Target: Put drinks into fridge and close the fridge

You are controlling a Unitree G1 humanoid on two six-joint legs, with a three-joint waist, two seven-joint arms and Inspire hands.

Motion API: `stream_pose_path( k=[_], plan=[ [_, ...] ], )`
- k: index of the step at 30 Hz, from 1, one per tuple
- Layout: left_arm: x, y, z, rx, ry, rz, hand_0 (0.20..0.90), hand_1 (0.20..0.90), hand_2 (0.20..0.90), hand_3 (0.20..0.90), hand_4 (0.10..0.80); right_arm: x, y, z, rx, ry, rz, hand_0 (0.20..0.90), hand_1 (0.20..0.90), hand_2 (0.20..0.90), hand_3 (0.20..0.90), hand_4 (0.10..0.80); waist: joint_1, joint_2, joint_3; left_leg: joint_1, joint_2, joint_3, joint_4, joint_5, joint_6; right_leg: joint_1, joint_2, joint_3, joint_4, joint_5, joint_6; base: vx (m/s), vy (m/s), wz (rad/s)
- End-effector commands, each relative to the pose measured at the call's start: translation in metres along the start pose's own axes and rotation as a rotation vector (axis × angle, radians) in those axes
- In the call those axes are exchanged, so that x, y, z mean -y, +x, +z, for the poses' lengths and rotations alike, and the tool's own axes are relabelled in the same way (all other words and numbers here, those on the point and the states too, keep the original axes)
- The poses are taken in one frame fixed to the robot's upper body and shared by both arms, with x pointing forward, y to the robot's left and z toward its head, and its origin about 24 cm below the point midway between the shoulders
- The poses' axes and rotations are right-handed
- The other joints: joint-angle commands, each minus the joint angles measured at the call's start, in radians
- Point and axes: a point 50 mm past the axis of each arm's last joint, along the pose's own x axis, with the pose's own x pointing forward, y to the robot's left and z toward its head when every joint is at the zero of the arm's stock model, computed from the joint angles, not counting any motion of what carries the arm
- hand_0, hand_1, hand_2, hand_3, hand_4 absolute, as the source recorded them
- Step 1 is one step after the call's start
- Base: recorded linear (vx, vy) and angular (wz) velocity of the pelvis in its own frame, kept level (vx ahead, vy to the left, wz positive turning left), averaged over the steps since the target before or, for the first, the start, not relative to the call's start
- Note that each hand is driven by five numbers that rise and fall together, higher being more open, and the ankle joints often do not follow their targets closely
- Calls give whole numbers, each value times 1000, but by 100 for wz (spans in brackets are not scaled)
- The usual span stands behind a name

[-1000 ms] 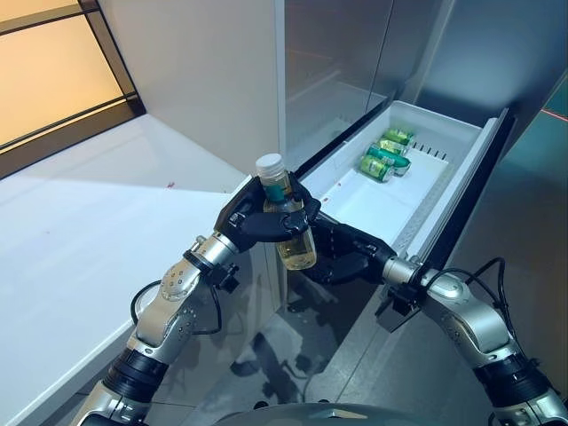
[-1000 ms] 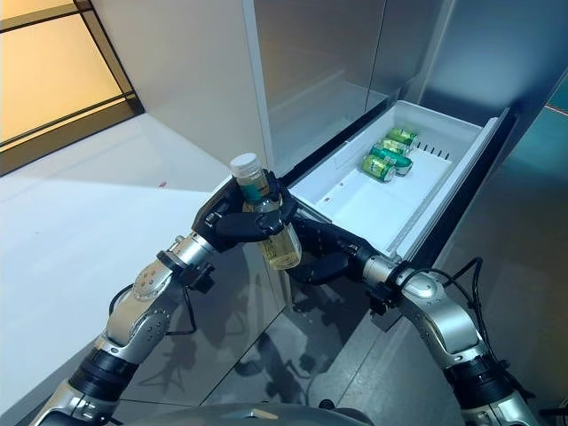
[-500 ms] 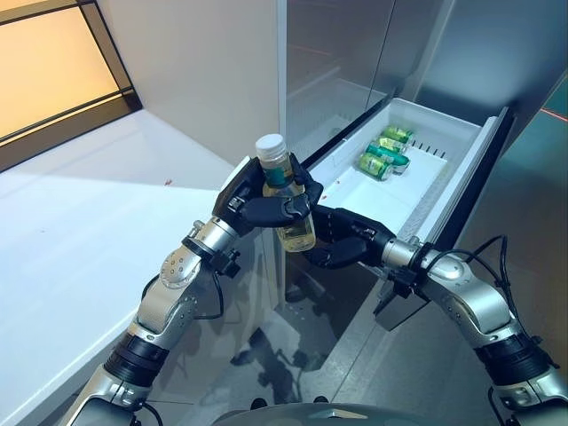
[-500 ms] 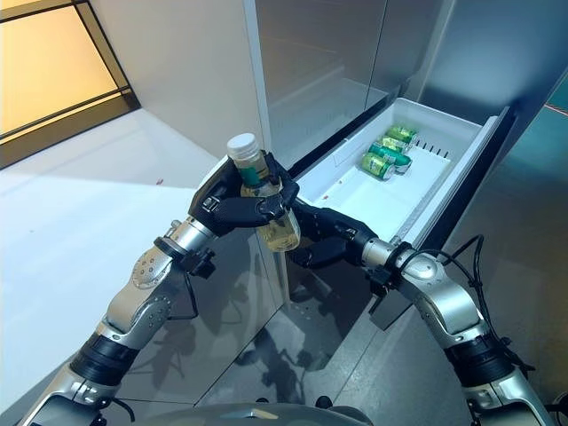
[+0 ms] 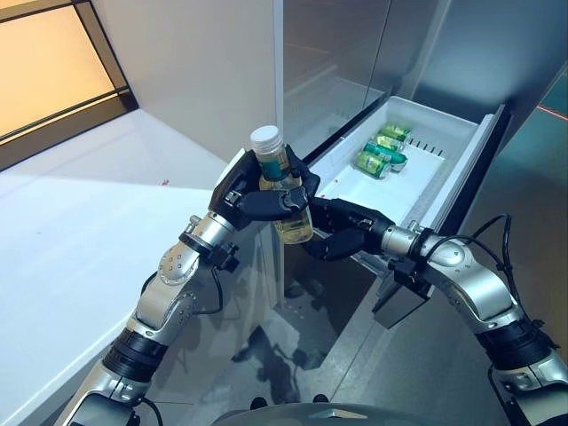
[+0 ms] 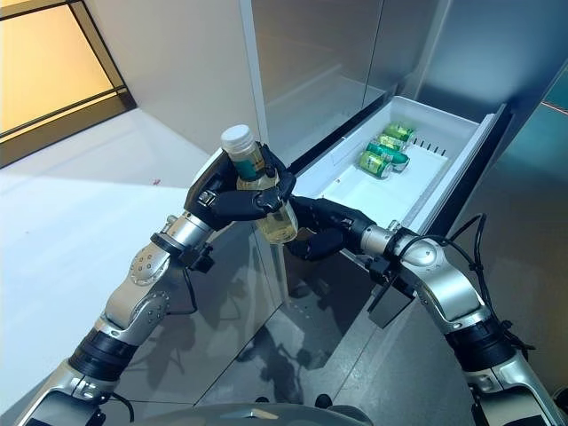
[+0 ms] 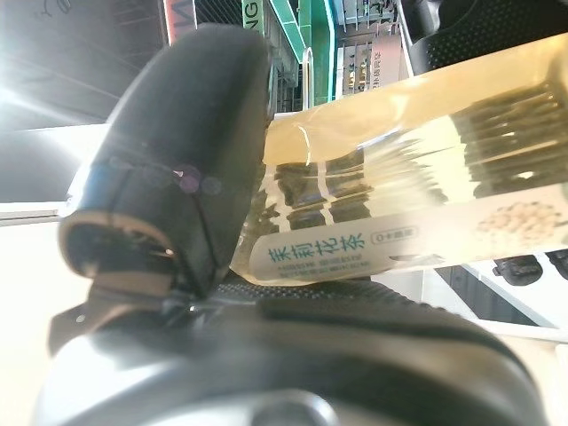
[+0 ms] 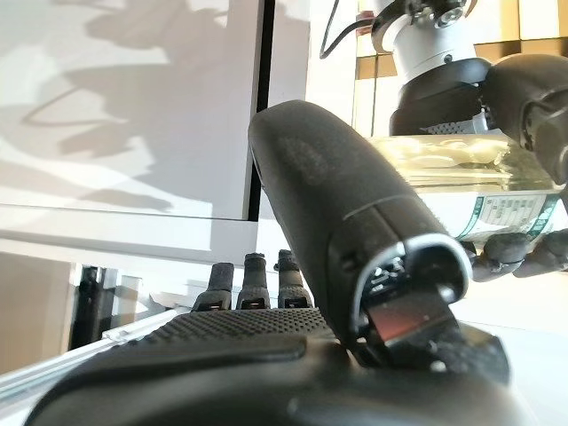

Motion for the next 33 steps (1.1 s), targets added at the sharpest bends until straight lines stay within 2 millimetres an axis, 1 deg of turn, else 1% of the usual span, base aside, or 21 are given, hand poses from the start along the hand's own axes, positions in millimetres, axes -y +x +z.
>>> stream_pose_path(
  k=[1,5,11,16,21,24,25,33],
  plan=[
    [8,31,78,434,109,-97,300,300,300,200,100,1,1,78,351,-188,0,900,900,900,900,800,-18,-28,-110,-4,-8,35,1,-64,15,-10,-6,16,18,11,56,-33,16,-1],
    [9,33,81,452,104,-103,300,300,300,200,100,3,2,81,358,-202,-34,900,900,900,900,800,-18,-27,-111,-6,-11,33,1,-65,16,-11,-8,18,15,14,58,-23,11,-1],
    [12,34,87,501,78,-119,300,300,300,200,100,10,3,75,328,-217,-112,900,900,900,900,800,-21,-25,-116,-10,-10,37,1,-66,16,-15,-10,17,12,18,61,-18,14,-1],
    [14,32,96,550,76,-136,300,300,300,200,100,15,4,70,298,-191,-153,900,900,900,900,800,-20,-26,-117,-9,-12,30,1,-67,17,-18,-12,25,13,21,62,-7,4,0],
    [16,33,96,536,87,-136,300,300,300,200,100,16,6,70,311,-142,-161,900,900,900,900,800,-17,-25,-118,-12,-15,26,1,-66,19,-20,-14,25,12,24,64,0,0,0],
    [15,35,93,512,116,-115,300,300,300,200,100,14,9,71,323,-91,-122,900,900,900,900,800,-15,-24,-118,-13,-17,24,1,-67,20,-23,-15,25,13,26,65,0,0,0],
    [14,36,91,496,139,-106,300,300,300,200,100,11,11,71,326,-61,-85,900,900,900,900,800,-14,-25,-117,-12,-18,23,1,-67,21,-22,-16,23,13,25,65,0,0,0],
    [6,39,84,442,222,-70,300,300,300,200,100,-3,15,66,308,22,88,900,900,900,900,800,-14,-27,-122,-14,-17,30,1,-66,20,-25,-20,13,14,24,68,0,0,0]
  ],
)
